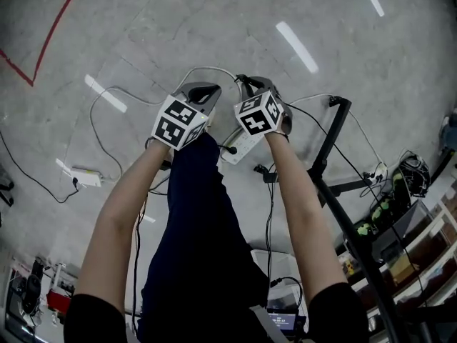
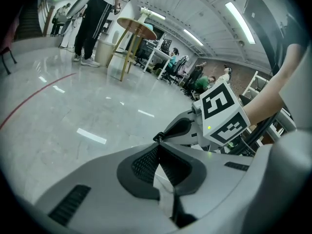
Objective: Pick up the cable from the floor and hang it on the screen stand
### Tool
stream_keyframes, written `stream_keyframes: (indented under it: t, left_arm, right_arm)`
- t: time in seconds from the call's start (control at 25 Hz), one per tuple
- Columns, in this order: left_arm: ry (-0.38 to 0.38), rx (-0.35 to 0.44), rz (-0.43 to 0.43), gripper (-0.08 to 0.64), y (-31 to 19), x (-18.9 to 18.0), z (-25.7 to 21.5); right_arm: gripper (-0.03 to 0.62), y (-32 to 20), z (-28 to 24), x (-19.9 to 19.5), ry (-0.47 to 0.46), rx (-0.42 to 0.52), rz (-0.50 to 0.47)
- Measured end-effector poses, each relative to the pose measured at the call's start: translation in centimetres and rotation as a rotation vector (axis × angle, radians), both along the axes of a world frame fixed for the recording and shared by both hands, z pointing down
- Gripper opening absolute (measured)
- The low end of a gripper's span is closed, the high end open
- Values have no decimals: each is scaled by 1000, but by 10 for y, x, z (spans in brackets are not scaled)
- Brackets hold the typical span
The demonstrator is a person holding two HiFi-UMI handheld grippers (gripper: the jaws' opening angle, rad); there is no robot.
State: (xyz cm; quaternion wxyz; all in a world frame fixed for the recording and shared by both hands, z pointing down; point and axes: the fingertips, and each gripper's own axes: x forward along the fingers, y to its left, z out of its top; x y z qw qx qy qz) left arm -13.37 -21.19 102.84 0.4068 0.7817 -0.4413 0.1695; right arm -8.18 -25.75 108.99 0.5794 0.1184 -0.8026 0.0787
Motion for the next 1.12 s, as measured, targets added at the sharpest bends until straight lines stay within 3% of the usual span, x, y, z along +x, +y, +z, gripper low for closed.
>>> stream_keyframes:
  t: [0.64,1.12]
  left_arm:
    - [-38,3,-29,8,31,-4,-99]
    - [-29,80,-83,8,31,15,-182]
  right_arm:
    - [54,39,-135,-7,-159,40,94]
    - [55,38,-257,19,-314,138,233]
